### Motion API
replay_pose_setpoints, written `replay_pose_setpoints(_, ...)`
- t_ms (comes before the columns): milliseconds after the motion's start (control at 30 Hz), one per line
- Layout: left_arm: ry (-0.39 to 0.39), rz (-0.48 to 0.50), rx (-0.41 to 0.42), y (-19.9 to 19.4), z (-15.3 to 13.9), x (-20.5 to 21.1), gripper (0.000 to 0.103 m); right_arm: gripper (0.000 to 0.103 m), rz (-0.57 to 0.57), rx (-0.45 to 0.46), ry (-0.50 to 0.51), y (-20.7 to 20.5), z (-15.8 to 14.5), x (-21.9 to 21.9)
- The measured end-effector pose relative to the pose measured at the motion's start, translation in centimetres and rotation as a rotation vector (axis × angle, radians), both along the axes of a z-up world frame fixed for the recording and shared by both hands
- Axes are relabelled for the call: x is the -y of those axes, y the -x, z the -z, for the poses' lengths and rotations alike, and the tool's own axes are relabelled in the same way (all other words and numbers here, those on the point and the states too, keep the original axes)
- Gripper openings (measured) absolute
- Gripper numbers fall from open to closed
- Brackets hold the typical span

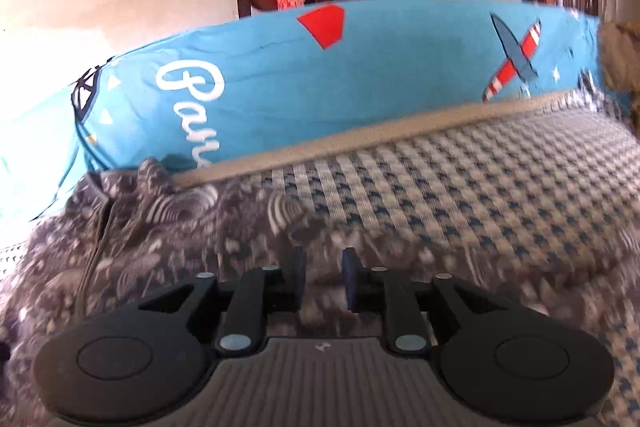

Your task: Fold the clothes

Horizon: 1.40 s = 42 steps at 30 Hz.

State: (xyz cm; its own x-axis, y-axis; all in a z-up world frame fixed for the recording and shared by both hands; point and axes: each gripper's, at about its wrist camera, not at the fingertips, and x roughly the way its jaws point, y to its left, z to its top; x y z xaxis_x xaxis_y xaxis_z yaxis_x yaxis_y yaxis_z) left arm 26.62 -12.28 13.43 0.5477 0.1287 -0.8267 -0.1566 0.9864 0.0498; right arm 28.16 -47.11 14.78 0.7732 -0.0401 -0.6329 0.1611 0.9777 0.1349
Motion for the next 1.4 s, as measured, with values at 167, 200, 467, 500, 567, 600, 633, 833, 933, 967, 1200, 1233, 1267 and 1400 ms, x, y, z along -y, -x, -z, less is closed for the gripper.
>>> replay_pose_setpoints(167,0.042,0.0,-0.012,1.2,0.0,0.3,0.103,0.025,-0.015,-0.03,-0.102,2.1,-0.6,0.7)
replay_pose_setpoints(200,0.04,0.008,-0.011,1.3,0.0,0.6,0.103,0.027,-0.02,-0.036,-0.121,2.3,-0.6,0.7)
replay_pose_setpoints(467,0.025,0.01,-0.02,0.9,0.5,0.8,0.103,0.035,-0.047,-0.112,-0.217,1.6,1.1,-0.3)
replay_pose_setpoints(500,0.027,0.007,-0.023,0.8,0.5,0.7,0.103,0.037,-0.044,-0.119,-0.23,1.5,1.3,-0.4)
replay_pose_setpoints(567,0.027,0.001,-0.027,0.7,0.6,0.6,0.103,0.04,-0.039,-0.134,-0.255,1.2,1.8,-0.5)
replay_pose_setpoints(600,0.028,0.001,-0.029,0.6,0.6,0.5,0.103,0.041,-0.032,-0.139,-0.269,1.0,2.0,-0.6)
replay_pose_setpoints(633,0.029,0.002,-0.031,0.6,0.7,0.5,0.103,0.041,-0.027,-0.141,-0.278,0.9,2.2,-0.7)
replay_pose_setpoints(833,0.027,0.005,-0.052,0.3,1.3,0.7,0.103,0.023,-0.009,-0.145,-0.268,0.4,3.3,-1.7)
replay_pose_setpoints(933,0.02,0.011,-0.059,0.3,1.5,0.8,0.103,0.013,-0.001,-0.136,-0.241,0.4,3.4,-2.1)
replay_pose_setpoints(967,0.02,0.013,-0.06,0.3,1.5,0.8,0.103,0.012,0.01,-0.13,-0.236,0.5,3.3,-2.0)
replay_pose_setpoints(1200,0.016,0.036,-0.065,0.4,1.5,1.0,0.103,0.008,0.076,-0.124,-0.212,0.8,2.7,-1.3)
replay_pose_setpoints(1233,0.012,0.041,-0.066,0.5,1.6,1.1,0.103,0.008,0.076,-0.13,-0.207,0.7,2.9,-1.3)
replay_pose_setpoints(1267,0.002,0.047,-0.065,0.5,1.6,1.1,0.103,0.008,0.073,-0.134,-0.203,0.5,3.0,-1.4)
replay_pose_setpoints(1400,-0.033,0.071,-0.051,1.0,1.8,1.3,0.103,0.011,0.019,-0.124,-0.2,0.6,2.4,-1.5)
